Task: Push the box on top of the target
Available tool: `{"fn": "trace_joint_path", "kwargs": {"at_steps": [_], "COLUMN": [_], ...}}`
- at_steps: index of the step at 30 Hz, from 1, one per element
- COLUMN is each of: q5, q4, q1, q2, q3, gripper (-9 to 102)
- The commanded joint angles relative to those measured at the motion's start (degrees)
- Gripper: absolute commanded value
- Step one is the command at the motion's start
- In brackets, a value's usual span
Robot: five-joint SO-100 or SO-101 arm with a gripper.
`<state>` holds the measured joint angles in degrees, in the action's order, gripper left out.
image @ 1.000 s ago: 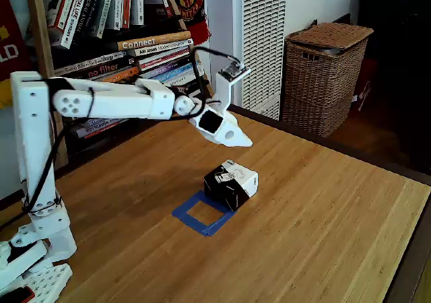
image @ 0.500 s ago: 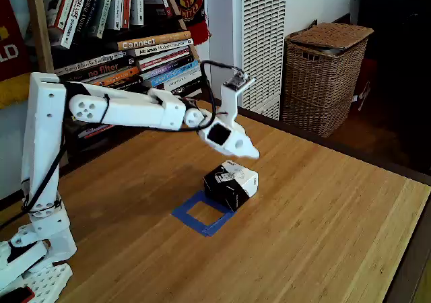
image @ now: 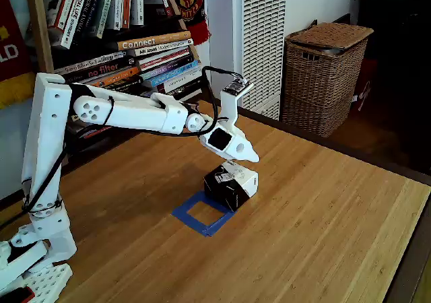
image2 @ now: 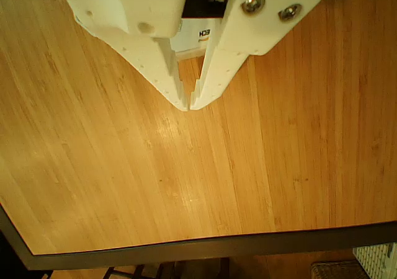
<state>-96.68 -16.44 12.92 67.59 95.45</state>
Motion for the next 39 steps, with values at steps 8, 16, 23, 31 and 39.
{"fn": "trace_joint_path", "kwargs": {"at_steps": [8, 16, 23, 31, 39], "q5": [-0.7, -1.2, -1.8, -3.5, -3.8], "q4": [0.7, 1.2, 1.5, 0.6, 1.7], "q1": [0.2, 0.4, 1.2, 3.5, 4.9], "q2": [4.1, 6.1, 8.4, 10.0, 9.8], "q3": [3.7, 5.9, 6.3, 7.5, 9.1], "gripper": [0, 0, 0, 0, 0]}}
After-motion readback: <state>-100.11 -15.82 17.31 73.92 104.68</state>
